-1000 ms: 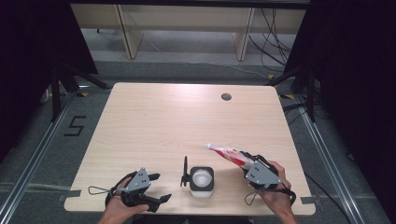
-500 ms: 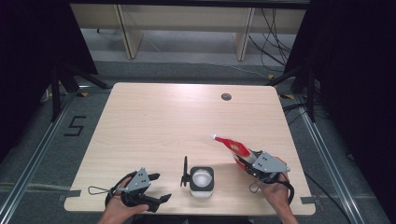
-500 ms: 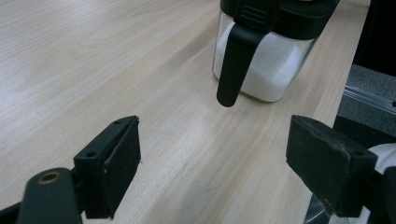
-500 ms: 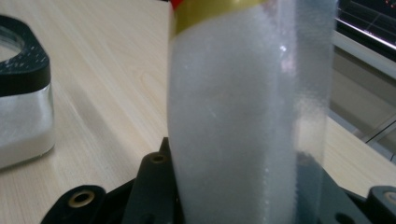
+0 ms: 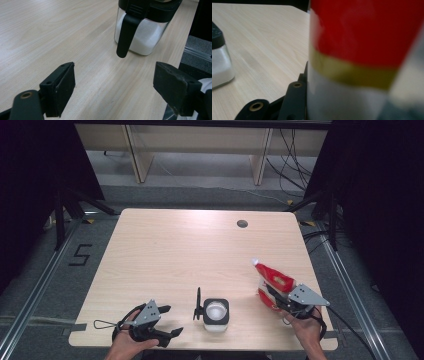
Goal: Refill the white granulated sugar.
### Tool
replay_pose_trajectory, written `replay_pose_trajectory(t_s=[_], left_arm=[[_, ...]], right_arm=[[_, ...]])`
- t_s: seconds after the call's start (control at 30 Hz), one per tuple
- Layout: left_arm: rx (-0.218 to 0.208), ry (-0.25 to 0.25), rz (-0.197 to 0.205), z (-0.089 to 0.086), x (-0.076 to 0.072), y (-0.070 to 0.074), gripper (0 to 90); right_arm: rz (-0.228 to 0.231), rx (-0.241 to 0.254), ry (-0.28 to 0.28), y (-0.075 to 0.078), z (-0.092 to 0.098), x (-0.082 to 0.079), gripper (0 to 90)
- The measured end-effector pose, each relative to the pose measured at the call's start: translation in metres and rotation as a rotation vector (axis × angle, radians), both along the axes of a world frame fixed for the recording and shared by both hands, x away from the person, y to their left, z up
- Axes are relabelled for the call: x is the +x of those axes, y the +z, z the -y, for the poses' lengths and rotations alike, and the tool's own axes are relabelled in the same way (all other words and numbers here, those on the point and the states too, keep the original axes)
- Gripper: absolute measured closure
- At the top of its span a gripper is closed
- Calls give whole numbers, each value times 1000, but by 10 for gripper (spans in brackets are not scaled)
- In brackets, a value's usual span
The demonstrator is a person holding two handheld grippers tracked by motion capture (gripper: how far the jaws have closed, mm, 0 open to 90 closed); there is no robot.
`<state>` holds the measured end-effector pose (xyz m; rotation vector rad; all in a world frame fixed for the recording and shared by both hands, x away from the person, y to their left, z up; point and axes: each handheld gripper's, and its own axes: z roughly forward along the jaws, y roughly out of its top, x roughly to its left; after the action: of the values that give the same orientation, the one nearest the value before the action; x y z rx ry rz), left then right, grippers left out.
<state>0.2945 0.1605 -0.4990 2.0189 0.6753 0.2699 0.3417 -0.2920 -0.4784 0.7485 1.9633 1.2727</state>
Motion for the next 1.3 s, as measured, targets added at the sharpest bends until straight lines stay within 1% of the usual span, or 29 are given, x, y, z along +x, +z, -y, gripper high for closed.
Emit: replay_pose_trajectory(t_s=[0.1, 0.13, 0.17, 0.27, 0.3, 0.33, 0.37, 0.43, 0.47, 0.5, 0.53, 0.57, 0.63, 0.7, 0.73, 0.8, 0.83, 0.87, 0.9, 0.93, 0.97, 1.0, 1.03, 1.13, 1.17, 1.2, 1.23, 1.27, 1.3], left_arm=[[7, 0, 8, 0, 0, 1, 174], [7, 0, 9, 0, 0, 1, 174], [9, -2, 8, -1, 0, 1, 174], [11, -3, 9, -1, 0, 1, 174], [4, 0, 8, -1, 0, 0, 174], [3, 0, 0, -1, 0, 1, 174], [27, -8, 5, -3, 1, 2, 174], [8, -2, -1, -2, 0, 1, 174], [6, 2, -4, -2, 0, 1, 174], [2, 7, -5, -1, -1, 1, 174], [4, 6, -2, -1, -1, 1, 174], [8, -2, 7, -1, 0, 1, 174], [17, -19, 21, -2, 1, 1, 174], [-3, 1, -3, -1, 0, 0, 174], [10, 8, 1, -2, 0, 1, 174], [2, -4, 7, -1, 1, 0, 174], [-2, 0, 2, -1, 0, 0, 174], [-1, -2, -1, -1, 0, 1, 175], [1, -1, -2, -1, 1, 1, 174], [12, 3, 0, -1, 1, 1, 174], [33, 8, -1, -3, 1, 2, 174], [-4, 7, -8, -1, 1, 0, 174], [-8, 7, -4, -1, 2, 0, 174], [3, -5, -5, -2, 3, 1, 174], [-1, 0, -9, -2, 3, 1, 174], [-2, 0, -10, -2, 3, 1, 174], [-3, 0, -10, -2, 3, 1, 174], [10, 0, 2, -3, 4, 2, 174], [-21, 7, -11, -2, 3, 1, 174]], right_arm=[[-12, 42, -10, -1, 8, -1, 692], [2, 39, -11, 0, 9, -2, 692], [-14, 36, -9, 0, 8, -4, 692], [-20, 39, -12, 0, 7, -5, 680], [-34, 44, -23, 1, 8, -6, 671], [-24, 64, -26, 0, 8, -7, 666], [-70, 79, -29, 1, 7, -10, 660], [-28, 65, -33, 1, 8, -11, 649], [-61, 66, -32, 1, 8, -15, 637], [-22, 55, -40, 2, 9, -14, 621], [-74, 78, -65, 3, 8, -19, 603], [-37, 63, -56, 5, 10, -18, 581], [-75, 112, -84, 6, 10, -22, 546], [-74, 119, -82, 6, 11, -26, 526], [-80, 133, -79, 6, 10, -27, 503], [-96, 139, -101, 7, 13, -31, 459], [-103, 163, -100, 7, 13, -33, 452], [-109, 149, -89, 7, 16, -33, 436], [-108, 147, -106, 8, 16, -35, 428], [-104, 168, -127, 8, 16, -39, 421], [-98, 164, -130, 8, 17, -40, 412], [-105, 166, -126, 7, 18, -42, 405], [-99, 154, -143, 8, 19, -44, 400], [-136, 165, -163, 6, 21, -51, 385], [-127, 174, -170, 5, 21, -52, 380], [-130, 161, -136, 6, 25, -52, 372], [-146, 183, -157, 6, 23, -55, 368], [-137, 161, -163, 6, 25, -56, 364], [-118, 151, -168, 5, 26, -56, 357]])
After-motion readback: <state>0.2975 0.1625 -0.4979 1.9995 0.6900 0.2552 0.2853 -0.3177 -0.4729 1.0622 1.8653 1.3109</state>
